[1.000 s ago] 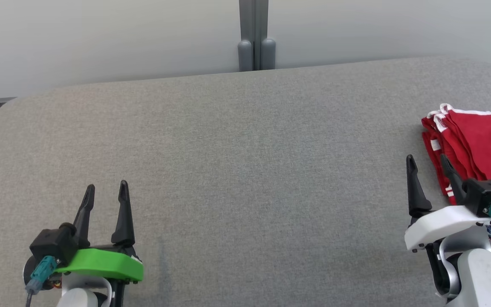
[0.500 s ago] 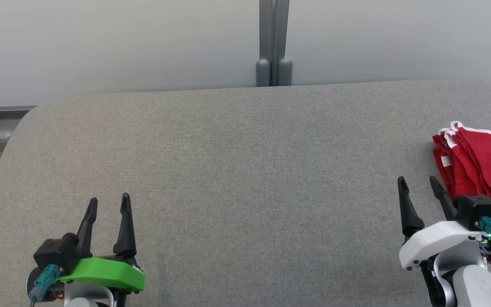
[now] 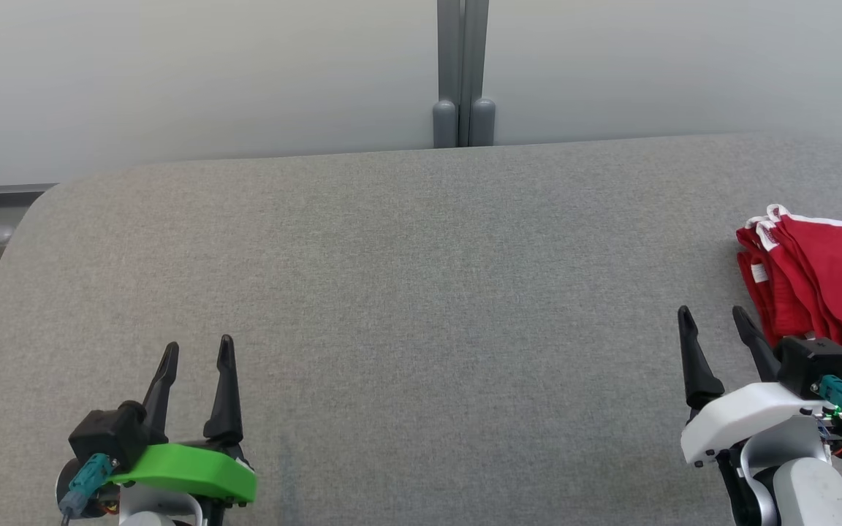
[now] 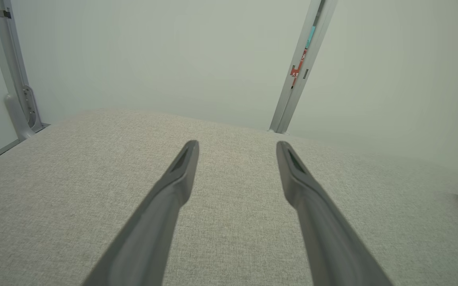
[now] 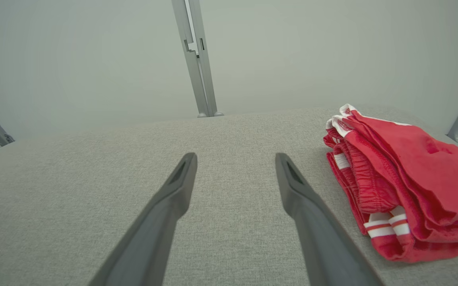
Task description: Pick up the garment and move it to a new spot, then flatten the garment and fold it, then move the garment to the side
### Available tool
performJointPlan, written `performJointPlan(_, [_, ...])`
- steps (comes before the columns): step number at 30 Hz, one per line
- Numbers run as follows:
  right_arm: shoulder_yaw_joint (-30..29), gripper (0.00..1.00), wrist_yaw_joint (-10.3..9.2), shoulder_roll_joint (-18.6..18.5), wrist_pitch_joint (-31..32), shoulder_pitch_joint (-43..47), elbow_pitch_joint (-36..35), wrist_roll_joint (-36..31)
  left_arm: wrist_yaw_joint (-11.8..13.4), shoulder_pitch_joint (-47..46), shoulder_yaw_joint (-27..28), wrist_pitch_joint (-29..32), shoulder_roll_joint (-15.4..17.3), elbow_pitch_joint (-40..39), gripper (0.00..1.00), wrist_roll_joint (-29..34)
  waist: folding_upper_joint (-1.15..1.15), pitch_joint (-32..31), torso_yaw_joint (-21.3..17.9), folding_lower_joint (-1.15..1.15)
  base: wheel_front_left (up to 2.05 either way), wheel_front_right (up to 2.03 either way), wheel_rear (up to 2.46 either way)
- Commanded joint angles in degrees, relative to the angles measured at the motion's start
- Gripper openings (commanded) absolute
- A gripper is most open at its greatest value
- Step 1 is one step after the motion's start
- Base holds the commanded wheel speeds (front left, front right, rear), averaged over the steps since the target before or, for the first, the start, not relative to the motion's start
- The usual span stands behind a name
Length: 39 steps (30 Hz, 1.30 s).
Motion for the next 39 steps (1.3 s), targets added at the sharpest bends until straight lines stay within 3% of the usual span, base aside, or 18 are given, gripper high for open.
performJointPlan(1, [-0.1,1.00,-0.10,0.0,-0.2,0.5,-0.2,-0.3,-0.1,0.4,-0.1,-0.2,0.5,0.1,1.00,-0.1,0.00,0.0,0.0,0.00,0.00,0.00,0.00])
performJointPlan(11, [0.0,1.00,-0.10,0.2,0.1,0.8,-0.1,-0.1,-0.1,0.1,-1.3,-0.2,1.1,-0.1,1.00,-0.8,0.00,0.4,0.1,0.00,0.00,0.00,0.00])
performJointPlan(12, [0.0,0.00,0.00,0.2,0.2,0.2,0.0,0.0,0.0,0.0,-1.3,0.0,0.7,-0.1,0.00,-0.7,0.00,0.4,0.1,0.00,0.00,0.00,0.00])
performJointPlan(17, [0.0,0.00,0.01,0.8,0.4,1.5,2.6,0.4,0.0,0.8,-1.6,0.4,0.1,2.3,0.00,-1.0,0.00,0.4,0.0,0.00,0.00,0.00,0.00])
performJointPlan(39, [-0.6,0.00,-0.01,0.7,2.9,0.5,2.9,23.1,0.0,0.2,1.6,6.2,-0.3,0.6,0.00,-20.3,0.00,0.6,-0.2,0.00,0.00,0.00,0.00])
